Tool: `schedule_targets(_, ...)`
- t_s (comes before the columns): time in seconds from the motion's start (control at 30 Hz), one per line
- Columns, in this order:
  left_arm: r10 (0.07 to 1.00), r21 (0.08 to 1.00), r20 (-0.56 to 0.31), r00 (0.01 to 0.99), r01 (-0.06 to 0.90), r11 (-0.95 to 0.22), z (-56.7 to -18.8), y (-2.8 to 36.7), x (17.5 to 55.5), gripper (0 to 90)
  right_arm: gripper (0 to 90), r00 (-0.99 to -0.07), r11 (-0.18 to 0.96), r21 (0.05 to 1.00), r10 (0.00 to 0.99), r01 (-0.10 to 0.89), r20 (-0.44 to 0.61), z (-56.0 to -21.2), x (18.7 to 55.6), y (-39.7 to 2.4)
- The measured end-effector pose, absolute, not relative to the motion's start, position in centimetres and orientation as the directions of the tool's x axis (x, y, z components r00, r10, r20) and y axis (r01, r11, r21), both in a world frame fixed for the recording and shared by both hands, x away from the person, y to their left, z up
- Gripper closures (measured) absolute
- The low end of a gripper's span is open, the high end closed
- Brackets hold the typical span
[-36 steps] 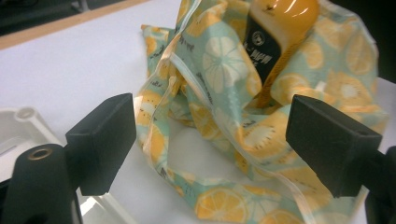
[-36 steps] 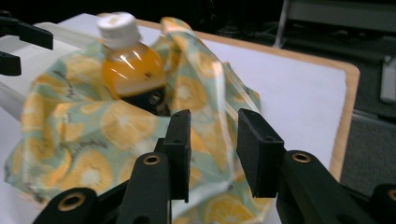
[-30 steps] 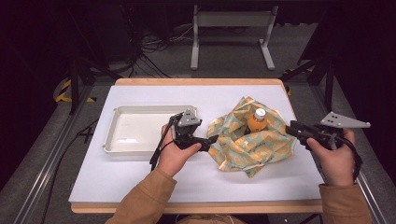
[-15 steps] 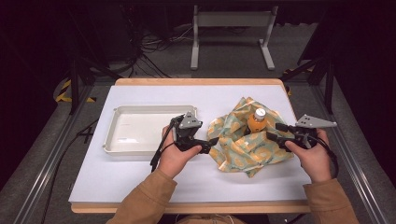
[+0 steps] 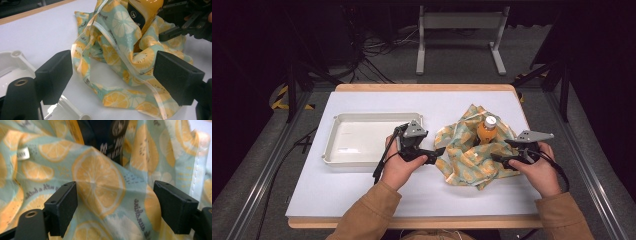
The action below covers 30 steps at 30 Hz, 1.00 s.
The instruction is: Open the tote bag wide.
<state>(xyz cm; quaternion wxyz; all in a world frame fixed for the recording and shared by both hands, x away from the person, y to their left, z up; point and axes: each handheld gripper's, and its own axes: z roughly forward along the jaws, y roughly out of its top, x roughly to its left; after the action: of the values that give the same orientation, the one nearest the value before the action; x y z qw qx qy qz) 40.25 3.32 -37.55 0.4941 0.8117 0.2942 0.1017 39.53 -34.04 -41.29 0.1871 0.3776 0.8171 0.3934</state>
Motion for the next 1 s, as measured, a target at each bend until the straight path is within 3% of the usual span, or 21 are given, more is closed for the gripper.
schedule_targets(0.43, 0.575, 0.866, -0.135, 0.807, 0.378, -0.328, -37.5, 3.5, 40.6, 16.2, 17.3, -0.663, 0.503, 0.698, 0.747, 0.51, -0.053, -43.6, 39.4, -33.6)
schedule_targets(0.73, 0.534, 0.886, -0.15, 0.832, 0.352, -0.3, -36.2, 1.9, 41.1, 18.3, 16.6, -0.654, 0.481, 0.71, 0.756, 0.514, -0.039, -44.4, 38.8, -34.0)
schedule_targets(0.87, 0.474, 0.899, -0.144, 0.869, 0.315, -0.305, -35.2, -0.3, 41.6, 28.2, 16.6, -0.65, 0.479, 0.713, 0.759, 0.513, -0.043, -44.4, 38.5, -34.0)
schedule_targets(0.97, 0.444, 0.908, -0.135, 0.886, 0.29, -0.302, -35.0, -1.5, 41.8, 43.8, 16.6, -0.647, 0.478, 0.714, 0.761, 0.512, -0.045, -44.4, 38.5, -33.9)
schedule_targets(1.0, 0.426, 0.906, -0.138, 0.894, 0.287, -0.31, -35.0, -2.2, 42.0, 43.8, 16.6, -0.647, 0.477, 0.715, 0.761, 0.511, -0.045, -44.4, 38.4, -34.0)
